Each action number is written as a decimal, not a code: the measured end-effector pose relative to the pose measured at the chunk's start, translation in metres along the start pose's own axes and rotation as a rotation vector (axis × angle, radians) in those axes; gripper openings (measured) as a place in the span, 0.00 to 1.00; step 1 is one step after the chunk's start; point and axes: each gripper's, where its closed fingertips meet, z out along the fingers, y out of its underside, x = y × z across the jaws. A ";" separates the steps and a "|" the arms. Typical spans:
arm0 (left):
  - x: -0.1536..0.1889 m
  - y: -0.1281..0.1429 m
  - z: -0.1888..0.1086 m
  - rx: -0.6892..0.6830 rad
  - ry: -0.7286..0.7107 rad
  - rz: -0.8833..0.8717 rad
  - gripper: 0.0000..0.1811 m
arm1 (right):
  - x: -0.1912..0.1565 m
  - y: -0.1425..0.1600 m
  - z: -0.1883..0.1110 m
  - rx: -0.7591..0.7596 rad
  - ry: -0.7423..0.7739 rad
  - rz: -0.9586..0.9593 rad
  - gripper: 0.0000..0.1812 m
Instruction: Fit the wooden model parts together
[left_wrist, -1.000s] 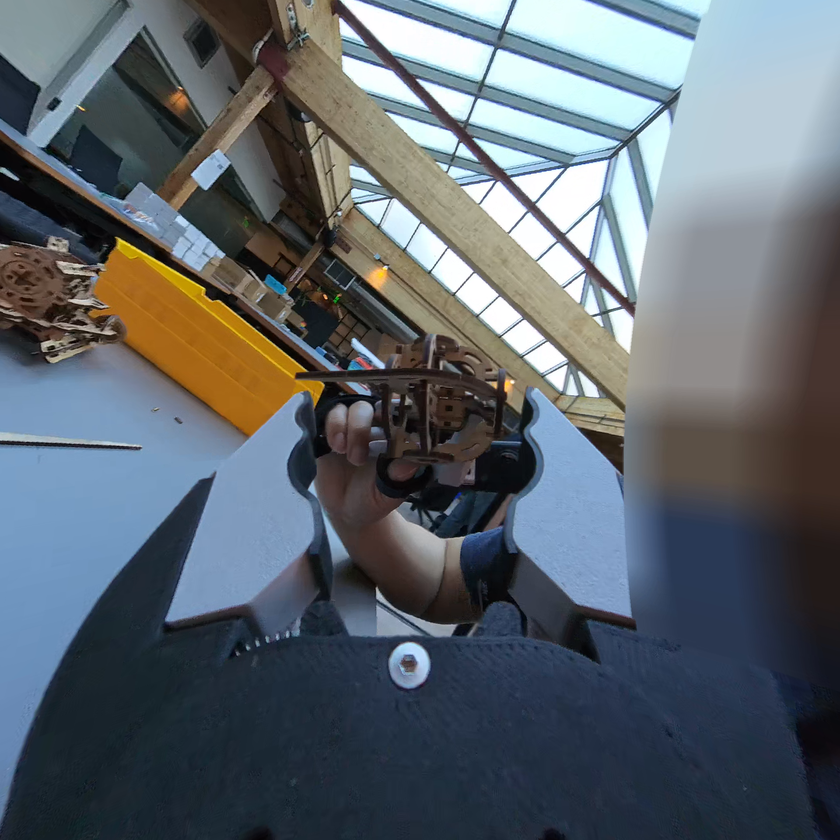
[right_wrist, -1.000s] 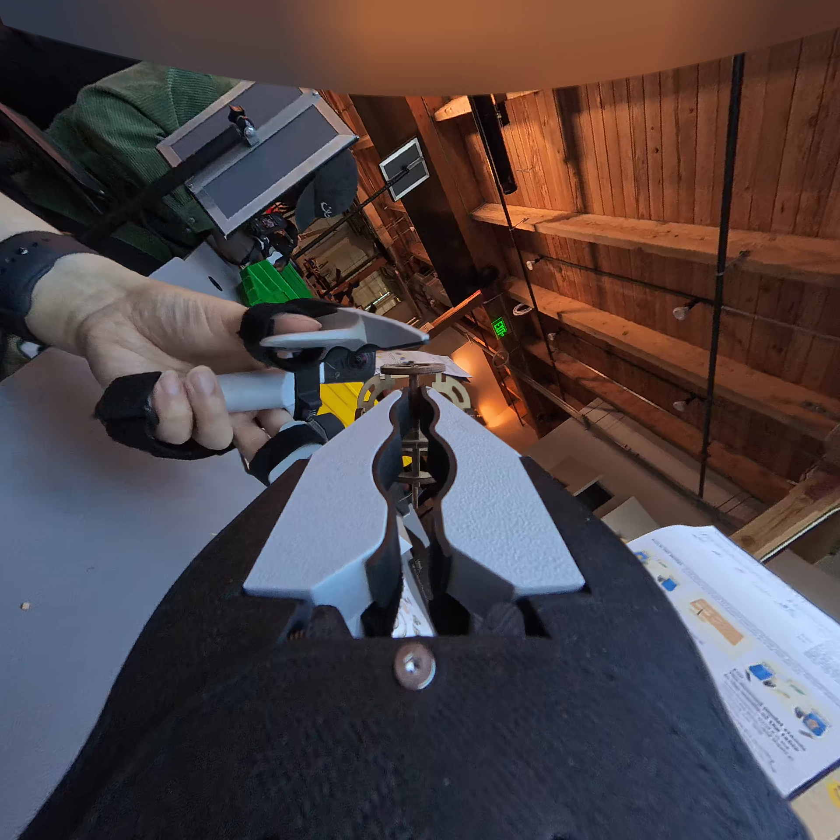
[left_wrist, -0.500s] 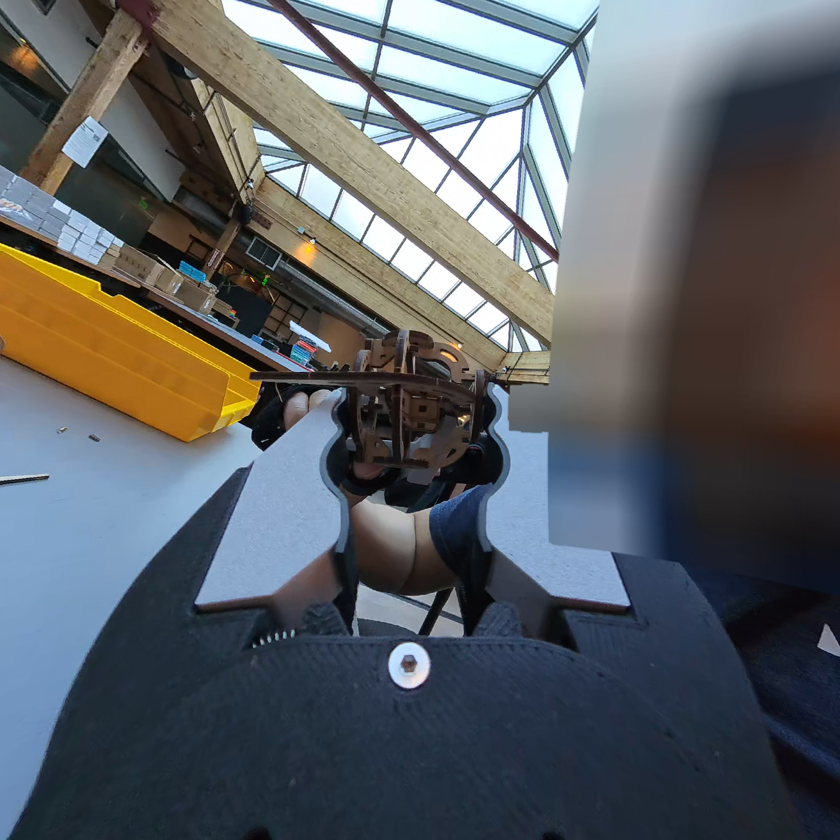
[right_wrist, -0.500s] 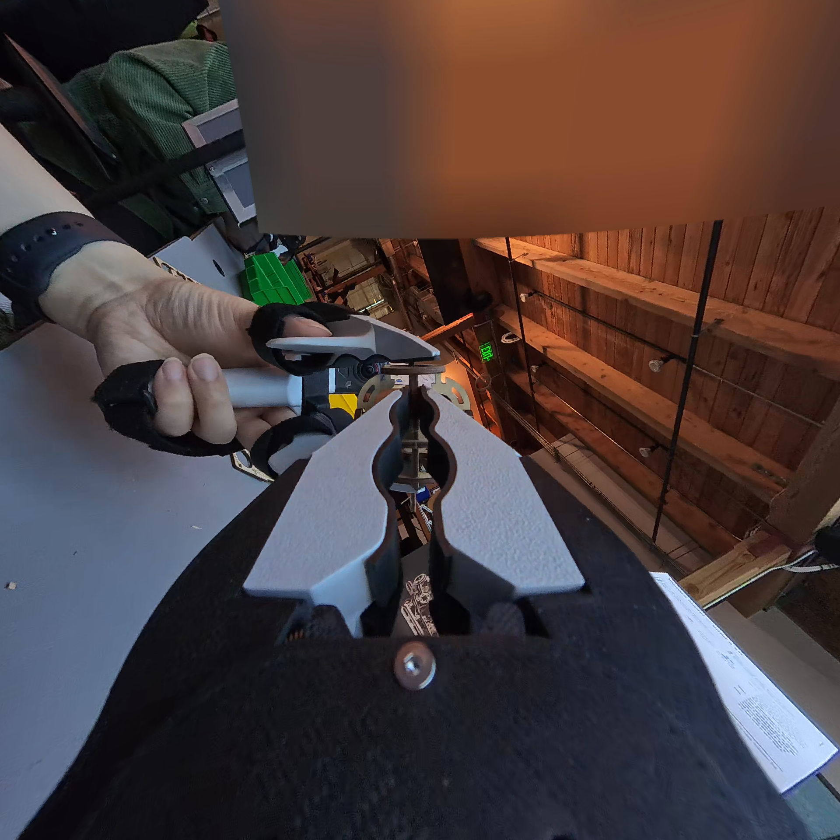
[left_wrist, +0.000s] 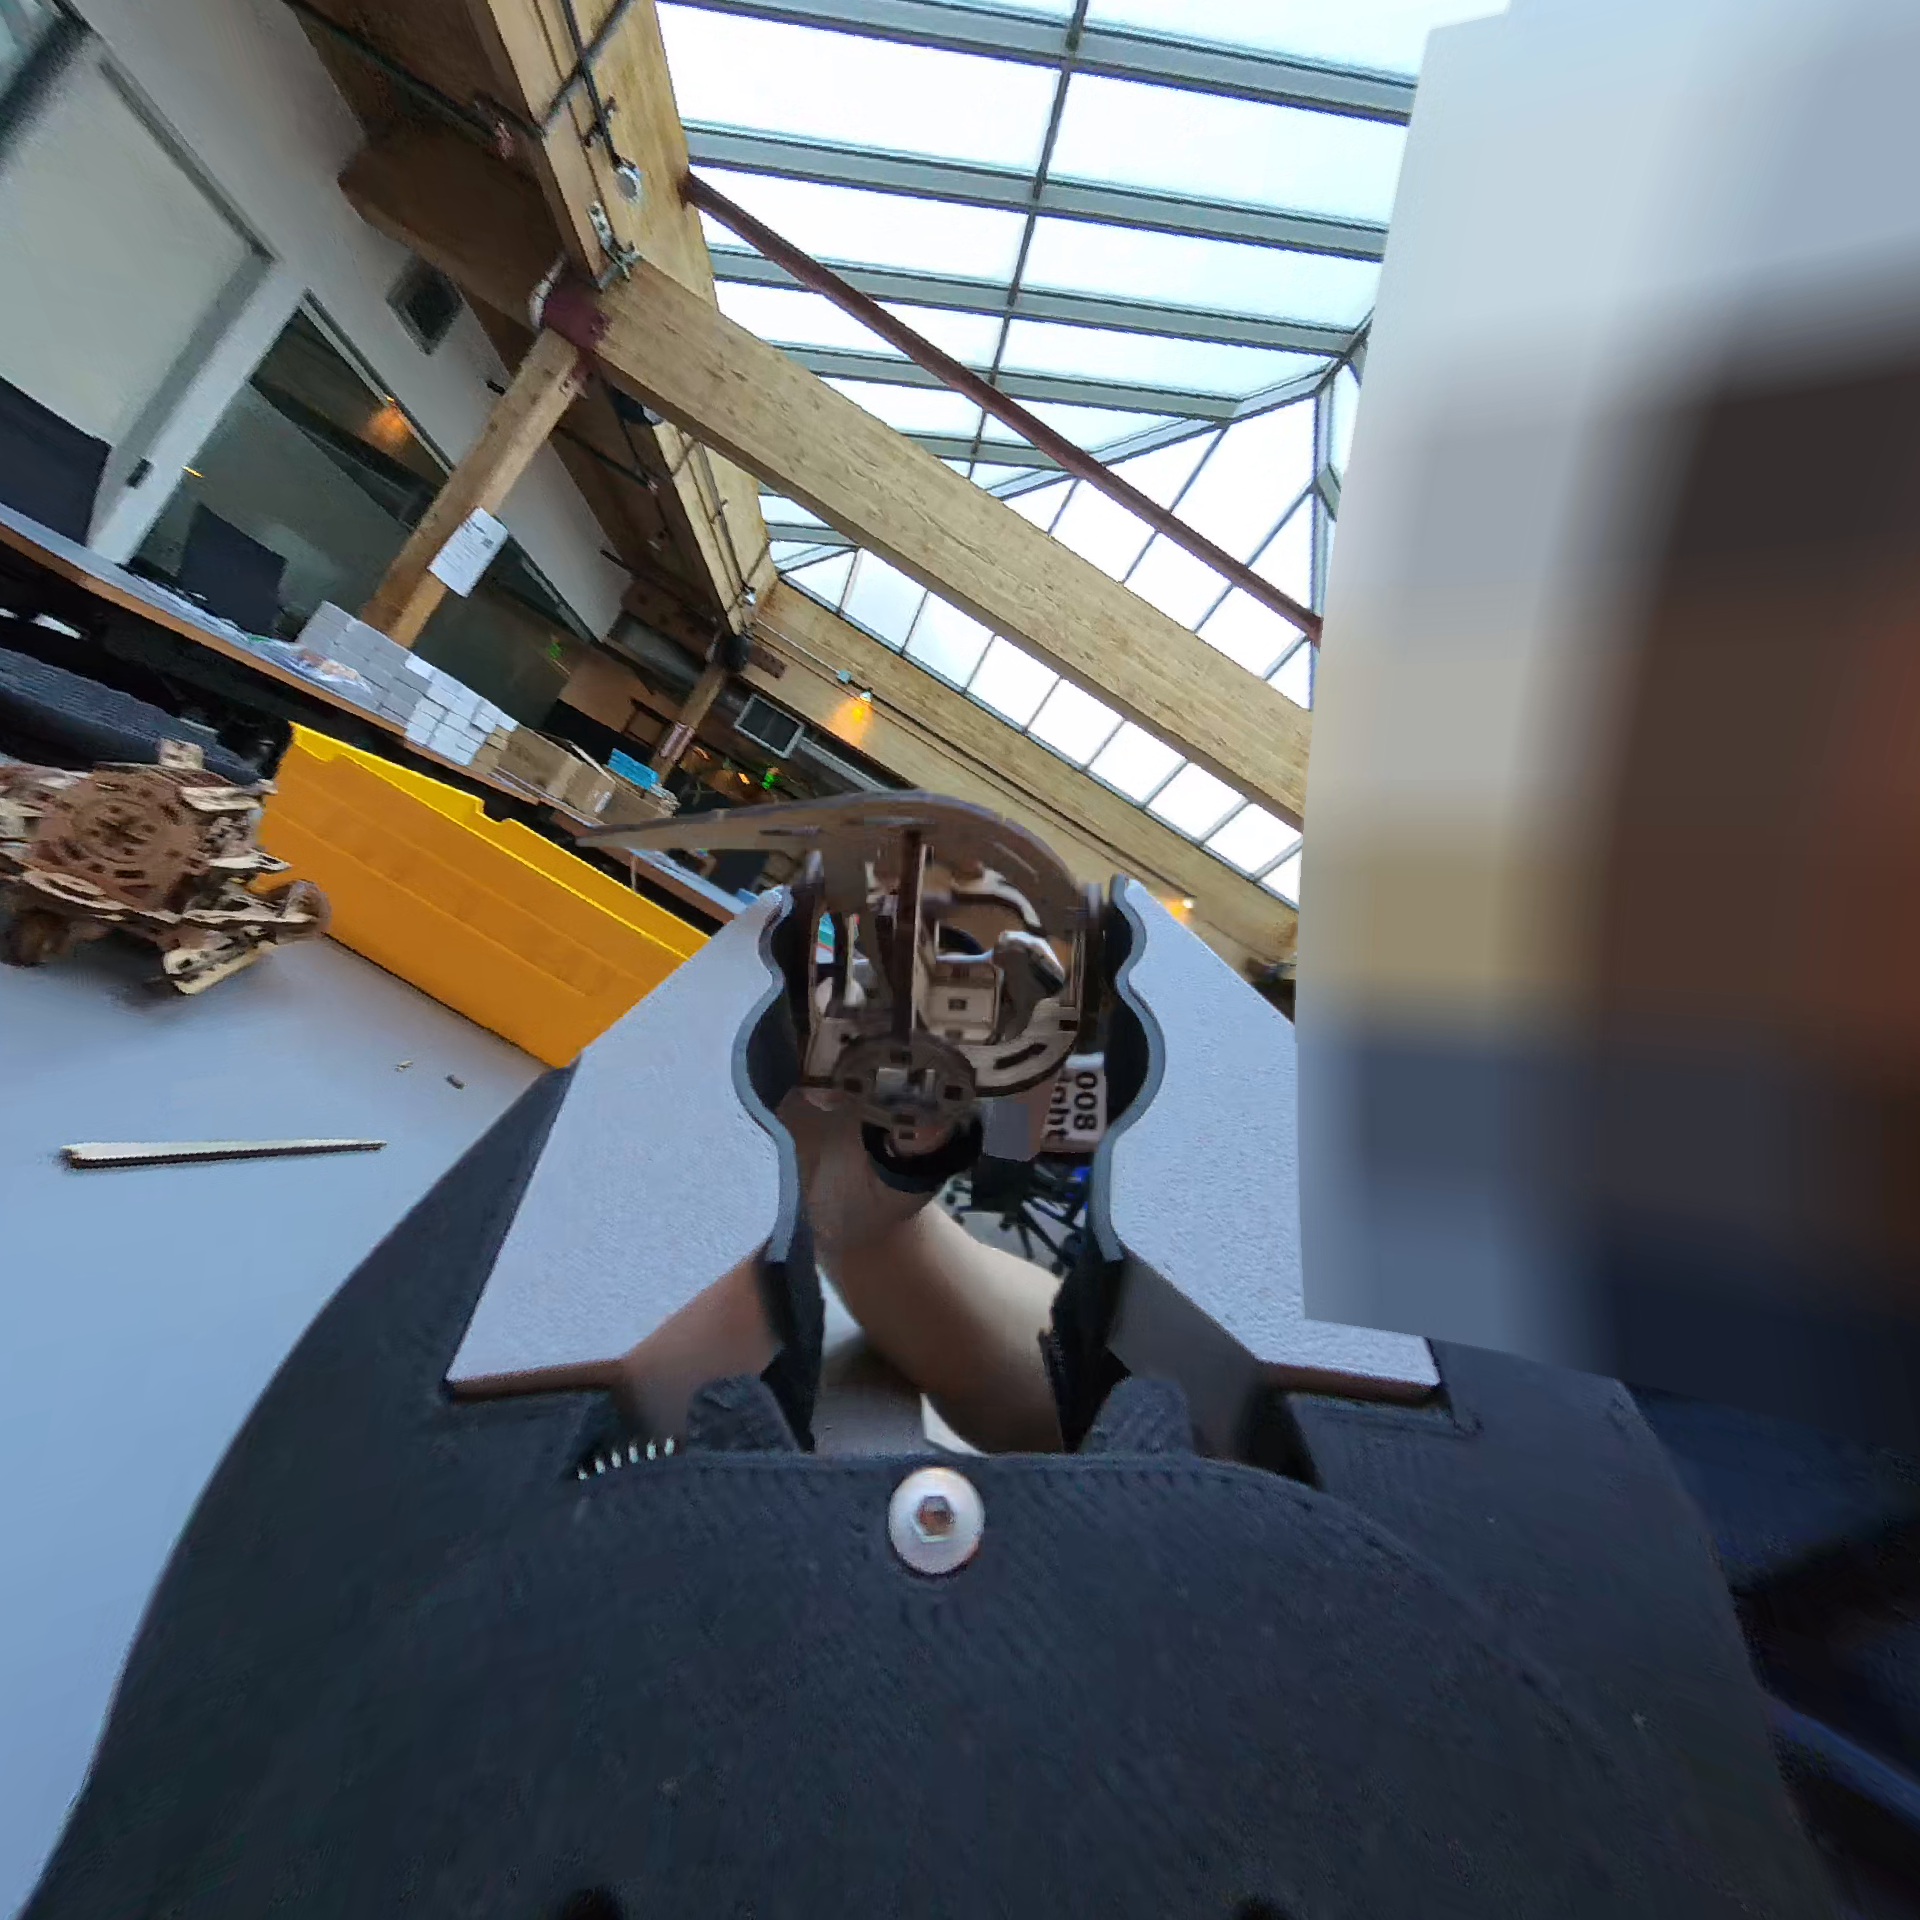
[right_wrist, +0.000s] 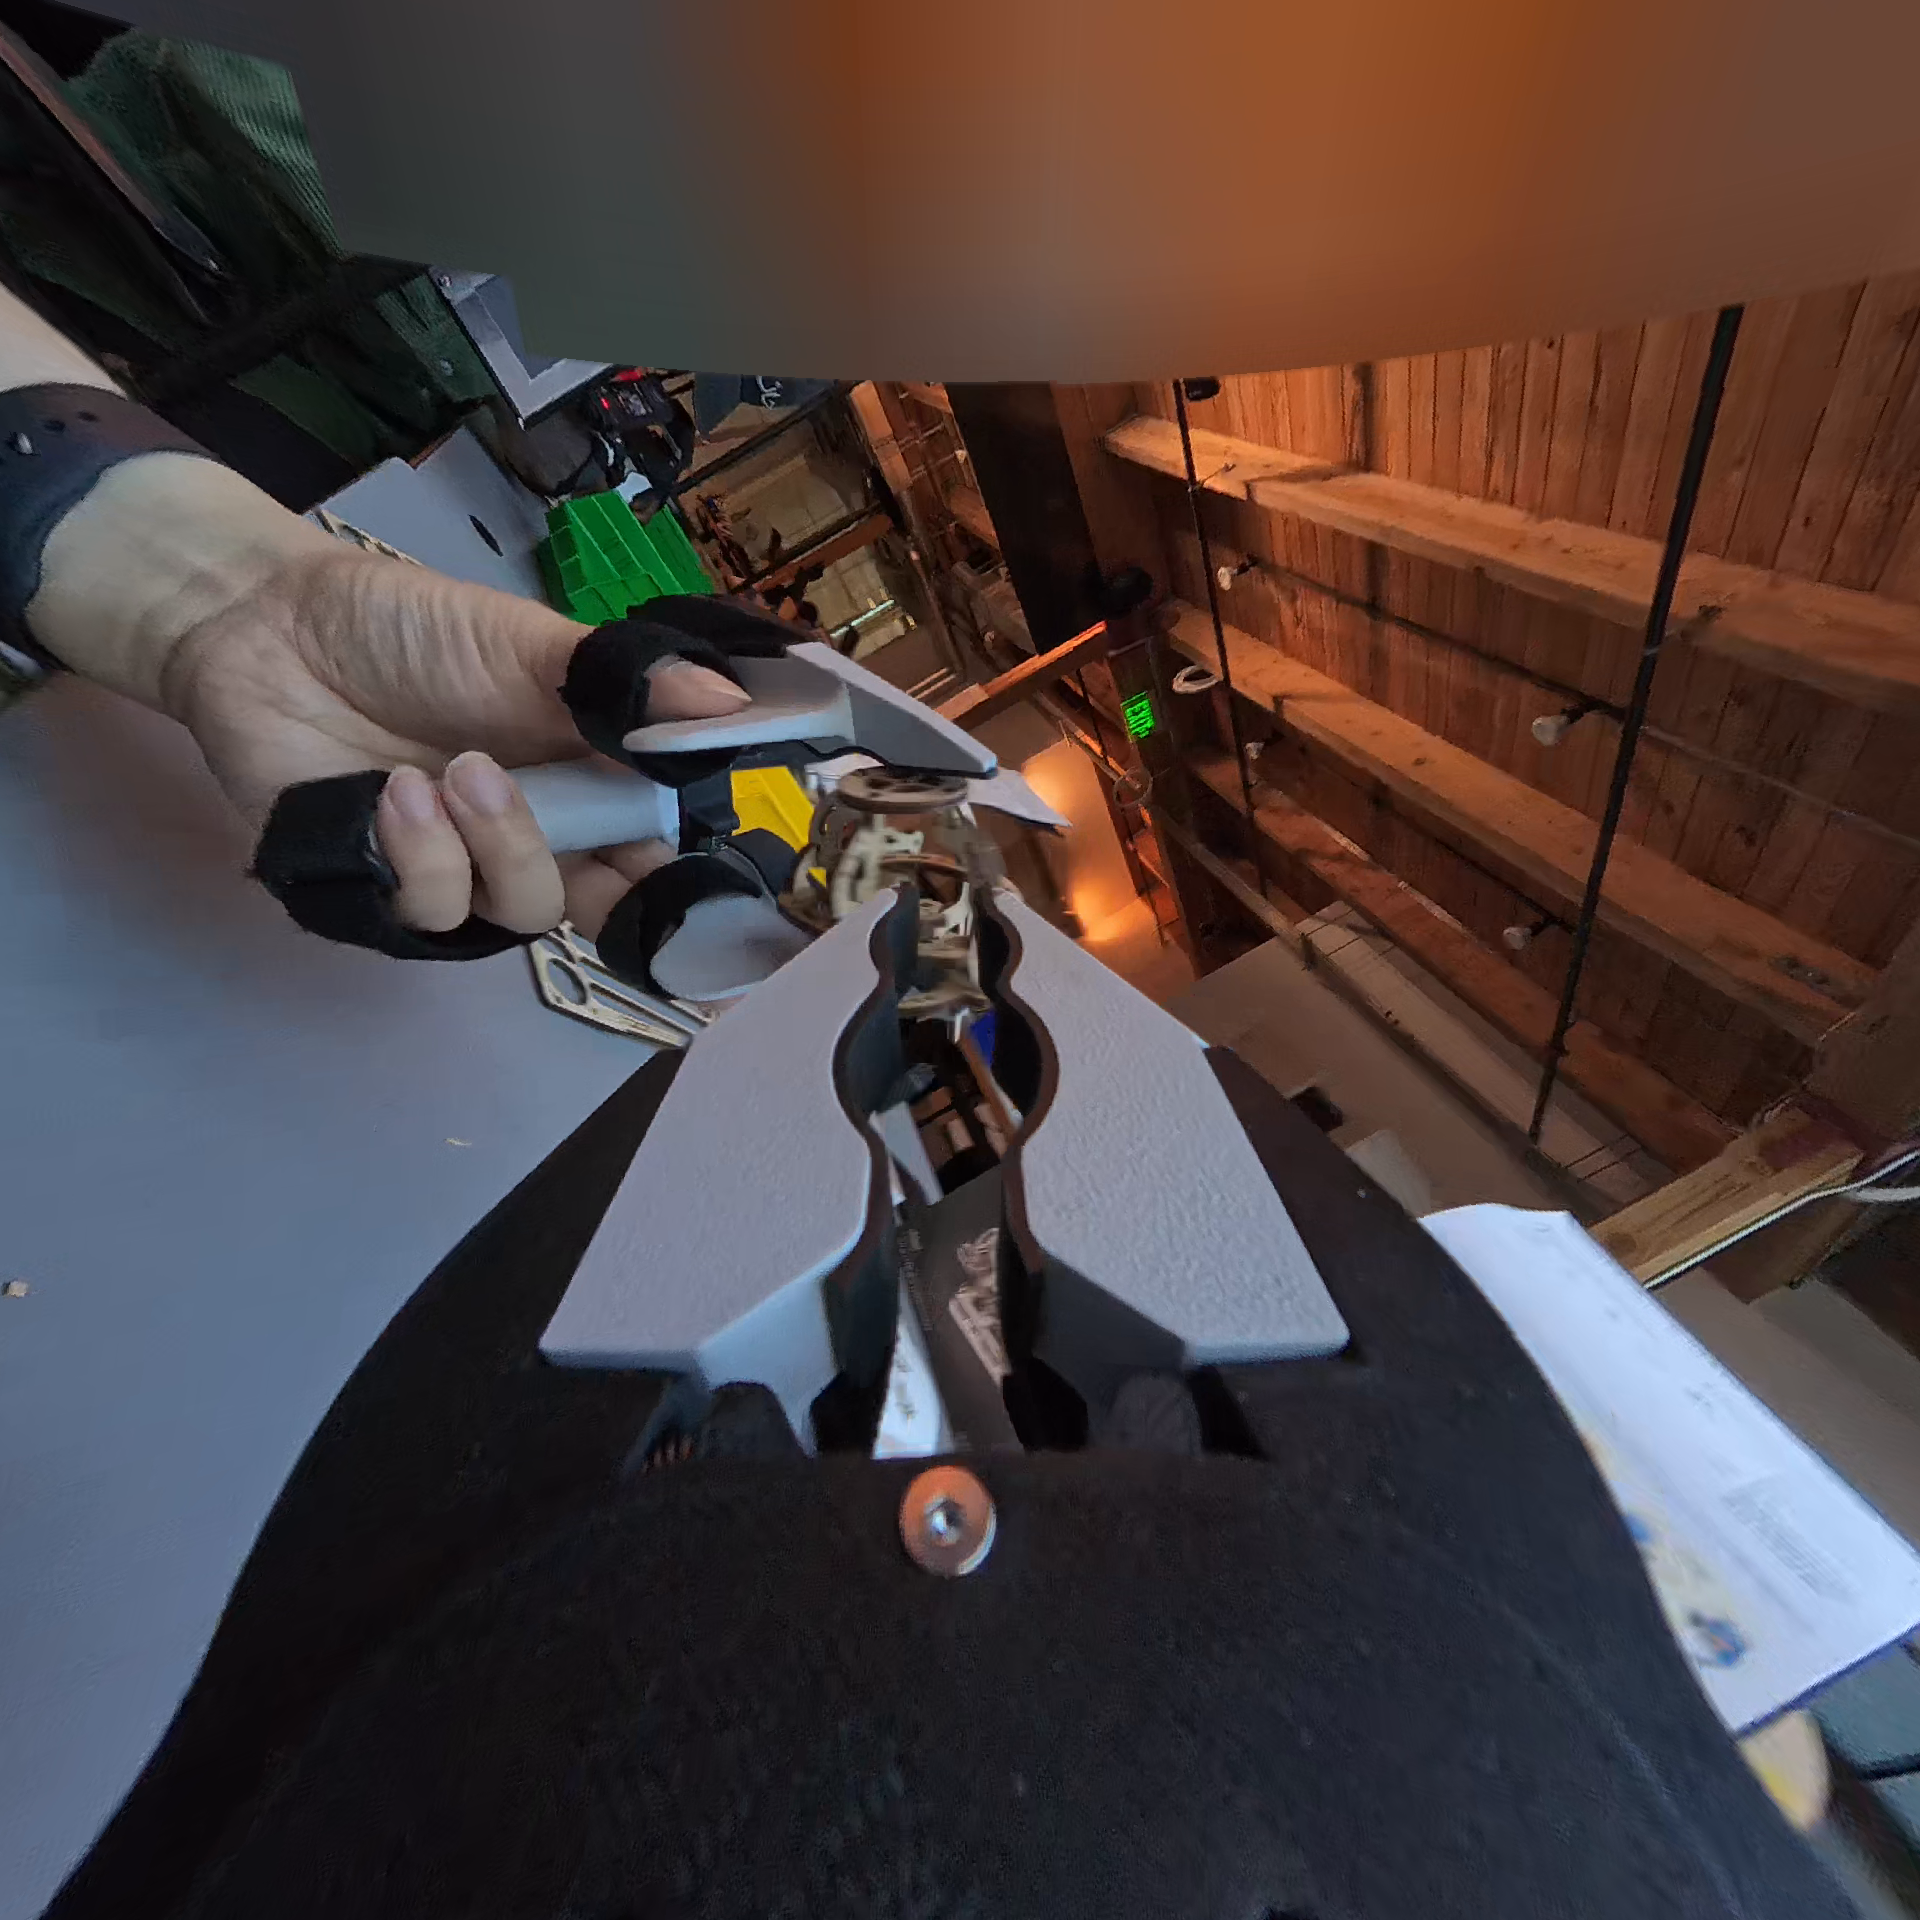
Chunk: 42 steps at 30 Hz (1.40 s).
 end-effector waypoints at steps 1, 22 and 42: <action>-0.003 -0.001 -0.003 -0.005 -0.022 0.023 0.31 | 0.003 0.002 -0.001 -0.001 -0.007 0.056 0.04; -0.058 0.010 -0.008 -0.014 -0.289 -0.050 0.31 | -0.029 0.072 0.027 -0.104 -0.309 1.816 0.28; -0.054 0.011 -0.006 -0.022 -0.255 -0.061 0.30 | -0.020 0.071 0.022 -0.052 -0.317 1.856 0.27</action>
